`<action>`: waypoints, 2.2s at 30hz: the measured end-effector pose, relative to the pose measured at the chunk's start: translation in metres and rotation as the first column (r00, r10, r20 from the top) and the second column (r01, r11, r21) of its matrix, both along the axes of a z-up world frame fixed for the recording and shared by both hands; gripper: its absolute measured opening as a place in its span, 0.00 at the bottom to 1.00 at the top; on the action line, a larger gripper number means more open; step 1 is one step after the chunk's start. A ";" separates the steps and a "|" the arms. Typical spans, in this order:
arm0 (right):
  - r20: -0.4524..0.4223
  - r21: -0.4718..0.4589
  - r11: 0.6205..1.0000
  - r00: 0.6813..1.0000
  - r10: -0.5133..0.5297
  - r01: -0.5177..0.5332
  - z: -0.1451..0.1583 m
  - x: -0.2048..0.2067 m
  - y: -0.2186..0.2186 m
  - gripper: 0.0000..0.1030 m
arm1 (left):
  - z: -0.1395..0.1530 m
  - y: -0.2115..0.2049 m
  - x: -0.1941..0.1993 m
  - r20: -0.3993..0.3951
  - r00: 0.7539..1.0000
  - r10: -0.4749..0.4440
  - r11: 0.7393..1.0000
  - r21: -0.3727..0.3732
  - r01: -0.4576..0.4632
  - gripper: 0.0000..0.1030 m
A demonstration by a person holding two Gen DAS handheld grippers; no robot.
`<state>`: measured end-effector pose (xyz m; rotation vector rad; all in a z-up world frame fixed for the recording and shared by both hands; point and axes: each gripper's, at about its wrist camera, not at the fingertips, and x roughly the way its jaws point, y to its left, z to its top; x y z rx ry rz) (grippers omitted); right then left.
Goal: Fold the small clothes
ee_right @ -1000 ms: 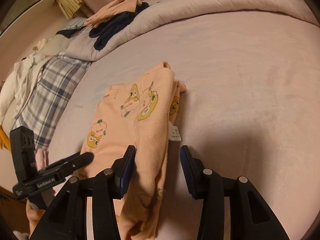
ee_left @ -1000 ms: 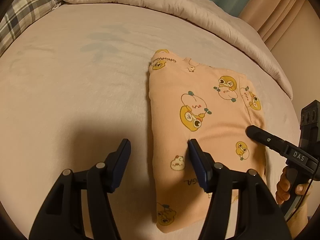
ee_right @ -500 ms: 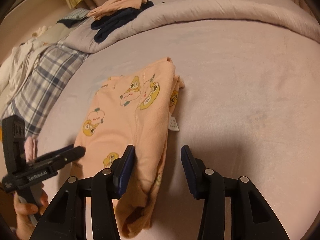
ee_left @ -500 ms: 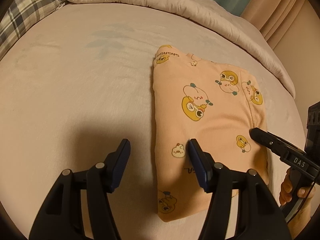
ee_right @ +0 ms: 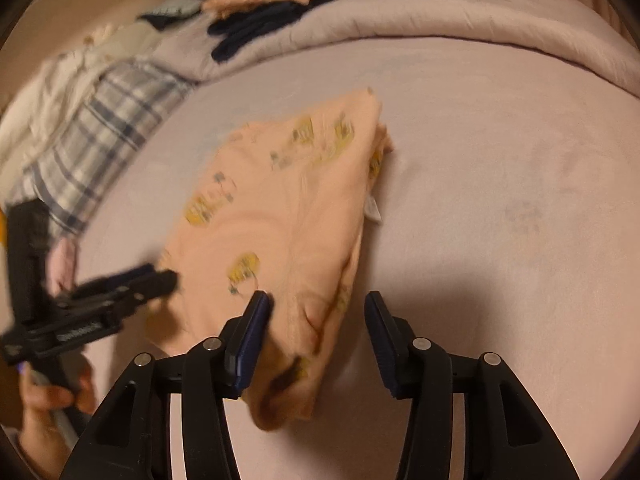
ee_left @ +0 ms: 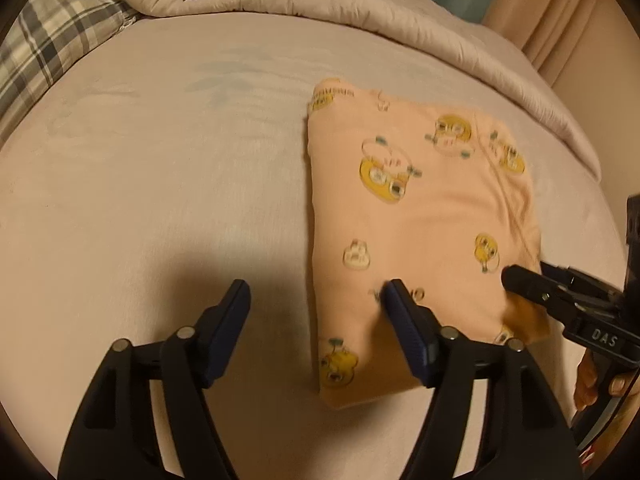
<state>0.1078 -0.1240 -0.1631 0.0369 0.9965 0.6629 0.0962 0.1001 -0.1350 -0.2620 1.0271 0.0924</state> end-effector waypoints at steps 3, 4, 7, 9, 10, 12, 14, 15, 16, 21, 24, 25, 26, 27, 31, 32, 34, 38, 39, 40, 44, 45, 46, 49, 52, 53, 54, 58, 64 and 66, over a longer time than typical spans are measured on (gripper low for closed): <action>-0.009 0.003 1.000 1.000 -0.012 0.012 0.002 0.000 0.000 0.49 | -0.002 -0.001 -0.005 -0.019 1.000 0.007 1.000 -0.012 -0.007 0.69; -0.005 0.003 1.000 1.000 -0.013 0.013 0.005 -0.002 -0.001 0.49 | 0.000 -0.002 -0.007 -0.019 1.000 0.011 1.000 -0.004 -0.011 0.69; 0.038 0.000 1.000 0.999 0.000 0.000 0.020 -0.013 -0.002 0.49 | 0.014 -0.005 -0.015 0.004 1.000 0.024 0.999 0.039 -0.024 0.69; 0.074 -0.009 1.000 0.997 0.004 -0.004 0.032 -0.022 -0.002 0.52 | 0.026 -0.009 -0.022 0.017 0.999 0.031 0.998 0.055 -0.032 0.73; 0.091 -0.012 1.000 0.996 0.004 -0.003 0.037 -0.026 -0.003 0.59 | 0.032 -0.009 -0.024 0.024 0.999 0.034 0.998 0.060 -0.036 0.79; 0.132 -0.014 1.000 0.991 -0.004 0.006 0.050 -0.035 -0.007 0.69 | 0.048 -0.011 -0.031 0.050 0.998 0.048 0.995 0.087 -0.052 0.91; 0.182 -0.002 1.000 0.983 0.000 0.001 0.066 -0.046 -0.011 0.74 | 0.064 -0.012 -0.039 0.080 0.995 0.064 0.993 0.095 -0.071 0.99; 0.196 0.000 1.000 0.981 -0.002 0.002 0.070 -0.048 -0.012 0.77 | 0.071 -0.011 -0.042 0.095 0.993 0.070 0.993 0.085 -0.078 0.99; 0.212 0.001 1.000 0.977 -0.004 0.004 0.076 -0.052 -0.013 0.80 | 0.078 -0.010 -0.043 0.109 0.991 0.074 0.994 0.073 -0.083 0.99; 0.277 0.044 0.999 0.961 0.002 -0.015 0.102 -0.069 -0.020 0.96 | 0.111 -0.018 -0.058 0.156 0.984 0.089 0.991 0.084 -0.103 0.99; 0.302 0.075 0.997 0.953 0.005 -0.029 0.112 -0.077 -0.020 0.99 | 0.125 -0.025 -0.067 0.174 0.981 0.084 0.989 0.104 -0.103 0.99; 0.307 0.078 0.997 0.952 0.001 -0.026 0.114 -0.078 -0.019 0.99 | 0.129 -0.027 -0.069 0.177 0.981 0.079 0.989 0.108 -0.100 0.99; 0.313 0.082 0.996 0.950 -0.003 -0.024 0.116 -0.080 -0.019 0.99 | 0.133 -0.029 -0.072 0.180 0.981 0.074 0.989 0.110 -0.095 0.99; 0.317 0.082 0.996 0.949 -0.006 -0.021 0.118 -0.081 -0.019 0.99 | 0.135 -0.030 -0.074 0.184 0.980 0.073 0.990 0.108 -0.094 0.99; 0.326 0.085 0.996 0.945 -0.015 -0.013 0.124 -0.088 -0.020 0.99 | 0.146 -0.035 -0.083 0.196 0.978 0.068 0.992 0.094 -0.088 0.99; 0.323 0.079 0.997 0.946 -0.013 -0.014 0.125 -0.089 -0.020 0.99 | 0.148 -0.035 -0.083 0.192 0.979 0.070 0.991 0.097 -0.090 0.99; 0.326 0.077 0.997 0.945 -0.016 -0.010 0.127 -0.092 -0.021 0.99 | 0.153 -0.038 -0.085 0.191 0.979 0.076 0.989 0.113 -0.099 0.99; 0.327 0.078 0.997 0.945 -0.021 -0.005 0.129 -0.096 -0.022 0.99 | 0.156 -0.045 -0.088 0.182 0.980 0.077 0.982 0.158 -0.107 0.99; 0.326 0.081 0.997 0.945 -0.022 -0.005 0.129 -0.096 -0.022 0.99 | 0.157 -0.047 -0.088 0.179 0.981 0.073 0.980 0.168 -0.104 0.99; 0.324 0.084 0.996 0.946 -0.022 -0.005 0.129 -0.096 -0.022 0.99 | 0.157 -0.048 -0.089 0.180 0.981 0.068 0.980 0.175 -0.100 1.00; 0.315 0.092 0.996 0.949 -0.025 -0.004 0.128 -0.097 -0.023 0.99 | 0.158 -0.053 -0.092 0.180 0.982 0.063 0.976 0.192 -0.098 0.99; 0.315 0.091 0.996 0.949 -0.025 -0.004 0.128 -0.097 -0.023 0.99 | 0.158 -0.054 -0.093 0.181 0.981 0.063 0.976 0.195 -0.099 0.99; 0.316 0.091 0.996 0.948 -0.025 -0.004 0.128 -0.097 -0.024 0.99 | 0.159 -0.054 -0.093 0.183 0.981 0.064 0.975 0.197 -0.100 0.99; 0.316 0.088 0.996 0.949 -0.019 -0.010 0.128 -0.099 -0.024 0.99 | 0.160 -0.056 -0.094 0.184 0.981 0.060 0.974 0.204 -0.097 0.99; 0.314 0.089 0.996 0.949 -0.016 -0.013 0.127 -0.099 -0.024 0.99 | 0.159 -0.059 -0.093 0.177 0.983 0.056 0.972 0.214 -0.094 0.99; 0.312 0.089 0.996 0.950 -0.015 -0.013 0.127 -0.099 -0.024 0.99 | 0.159 -0.059 -0.093 0.175 0.983 0.055 0.972 0.216 -0.093 0.99; 0.313 0.089 0.996 0.950 -0.015 -0.013 0.127 -0.099 -0.024 0.99 | 0.159 -0.060 -0.093 0.174 0.983 0.055 0.972 0.217 -0.093 0.99; 0.312 0.081 0.997 0.950 -0.012 -0.014 0.126 -0.101 -0.023 0.99 | 0.158 -0.061 -0.093 0.172 0.984 0.053 0.973 0.213 -0.089 1.00; 0.311 0.078 0.997 0.950 -0.009 -0.016 0.126 -0.100 -0.024 0.99 | 0.157 -0.061 -0.092 0.168 0.984 0.051 0.972 0.219 -0.088 1.00; 0.309 0.077 0.997 0.951 -0.008 -0.016 0.126 -0.100 -0.024 0.99 | 0.157 -0.061 -0.092 0.170 0.984 0.053 0.971 0.221 -0.091 1.00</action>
